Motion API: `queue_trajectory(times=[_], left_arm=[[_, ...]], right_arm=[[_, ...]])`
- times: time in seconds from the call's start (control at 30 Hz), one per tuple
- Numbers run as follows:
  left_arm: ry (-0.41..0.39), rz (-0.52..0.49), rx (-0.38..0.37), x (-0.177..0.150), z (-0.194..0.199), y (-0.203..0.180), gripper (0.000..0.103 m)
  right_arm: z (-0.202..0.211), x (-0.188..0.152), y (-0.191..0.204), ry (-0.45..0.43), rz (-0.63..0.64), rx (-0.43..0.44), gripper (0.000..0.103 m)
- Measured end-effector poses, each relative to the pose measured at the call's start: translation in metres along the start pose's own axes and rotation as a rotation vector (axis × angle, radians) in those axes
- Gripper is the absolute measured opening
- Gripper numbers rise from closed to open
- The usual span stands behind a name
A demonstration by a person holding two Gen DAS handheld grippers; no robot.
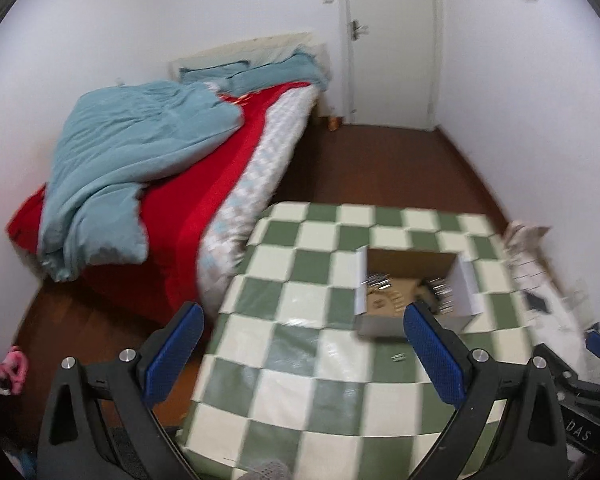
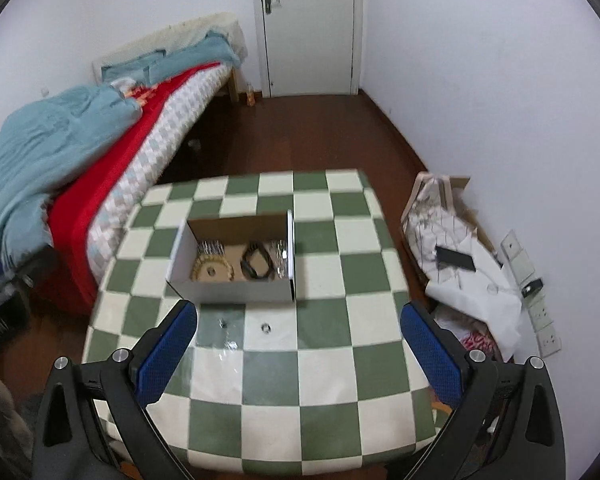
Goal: Organize jewelry
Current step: 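Lift both tools out of the box and move toward the small pieces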
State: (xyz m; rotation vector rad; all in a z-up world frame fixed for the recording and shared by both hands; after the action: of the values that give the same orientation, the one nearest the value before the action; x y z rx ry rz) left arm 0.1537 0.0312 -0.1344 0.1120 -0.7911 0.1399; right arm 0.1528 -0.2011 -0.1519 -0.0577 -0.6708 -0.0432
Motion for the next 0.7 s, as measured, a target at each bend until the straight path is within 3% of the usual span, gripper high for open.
queue_trajectory(times=[0.03, 0.1, 0.3, 0.53, 0.67, 0.7], left_arm=[[0.015, -0.011, 0.033, -0.007, -0.009, 0.004, 0.102], [0.053, -0.028, 0.090, -0.022, -0.029, 0.012, 0.102], [0.183, -0.045, 0.177, -0.060, -0.084, 0.029, 0.102], [0.253, -0.056, 0.201, -0.076, -0.116, 0.033, 0.102], [0.271, -0.048, 0.192, -0.079, -0.125, 0.031, 0.102], [0.275, -0.048, 0.187, -0.078, -0.128, 0.029, 0.102]], right_arm=[[-0.012, -0.006, 0.002, 0.017, 0.004, 0.008, 0.097], [-0.041, -0.022, 0.007, 0.066, 0.011, 0.027, 0.071], [-0.142, -0.067, 0.034, 0.180, 0.007, 0.105, 0.064], [-0.198, -0.086, 0.066, 0.193, 0.087, 0.081, 0.062], [-0.208, -0.093, 0.072, 0.174, 0.128, 0.049, 0.037], [-0.208, -0.093, 0.072, 0.164, 0.138, 0.041, 0.024]])
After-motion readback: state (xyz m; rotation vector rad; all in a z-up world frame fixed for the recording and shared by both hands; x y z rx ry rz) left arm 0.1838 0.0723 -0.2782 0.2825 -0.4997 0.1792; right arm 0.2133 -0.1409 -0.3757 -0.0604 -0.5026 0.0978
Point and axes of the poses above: each gripper's, at about its wrist camera, not at the fingertips, and z roughly against the way its jaws point, y to its left, x to its top, the point moved 9 cm from there along -z, roughly the way its jaws point, and after that the axes turned 4 degrees about -x, right-handed, at the moved point
